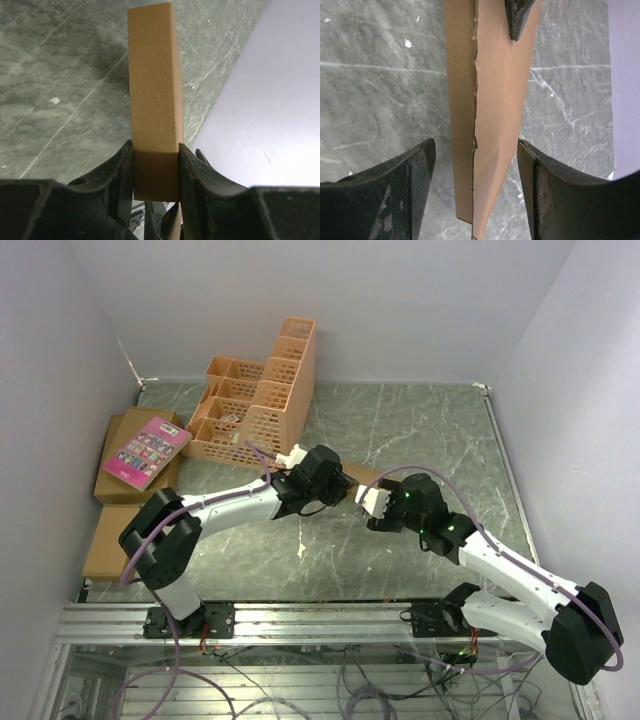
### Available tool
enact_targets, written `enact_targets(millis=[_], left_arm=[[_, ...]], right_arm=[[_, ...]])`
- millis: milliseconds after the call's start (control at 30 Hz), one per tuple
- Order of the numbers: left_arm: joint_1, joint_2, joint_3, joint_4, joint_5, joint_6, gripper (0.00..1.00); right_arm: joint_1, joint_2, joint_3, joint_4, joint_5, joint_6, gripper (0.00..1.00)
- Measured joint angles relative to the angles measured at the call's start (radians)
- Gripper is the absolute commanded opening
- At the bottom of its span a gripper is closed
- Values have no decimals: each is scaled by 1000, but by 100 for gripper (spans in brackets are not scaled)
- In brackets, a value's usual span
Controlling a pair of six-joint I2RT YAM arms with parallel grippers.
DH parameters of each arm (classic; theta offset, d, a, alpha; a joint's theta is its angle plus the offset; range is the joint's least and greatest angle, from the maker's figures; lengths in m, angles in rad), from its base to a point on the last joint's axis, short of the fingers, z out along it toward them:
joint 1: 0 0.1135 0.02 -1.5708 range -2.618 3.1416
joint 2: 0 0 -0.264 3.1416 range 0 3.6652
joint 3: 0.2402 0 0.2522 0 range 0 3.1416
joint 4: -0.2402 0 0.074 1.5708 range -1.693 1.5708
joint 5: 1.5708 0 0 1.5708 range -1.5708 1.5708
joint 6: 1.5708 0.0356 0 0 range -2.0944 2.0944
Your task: Fold the paper box
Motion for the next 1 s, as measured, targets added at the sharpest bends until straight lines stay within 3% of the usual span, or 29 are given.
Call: enact_targets(millis=[400,600,867,967,1000], left_arm=[[0,0,0,2,3,-33,33],[2,0,-17,40,13,-49,38],[5,0,-49,106,37,-67,62],[5,-1,-60,127,42,-70,74],[5,-4,-65,129,42,-68,83]], right_arm=[[45,4,-55,109,109,5,35],[45,-11,-56,109,119,9,29],[44,-27,-56,102,118,27,28],[38,-39,-56,102,109,40,28],[35,-44,-56,102,106,43,28]])
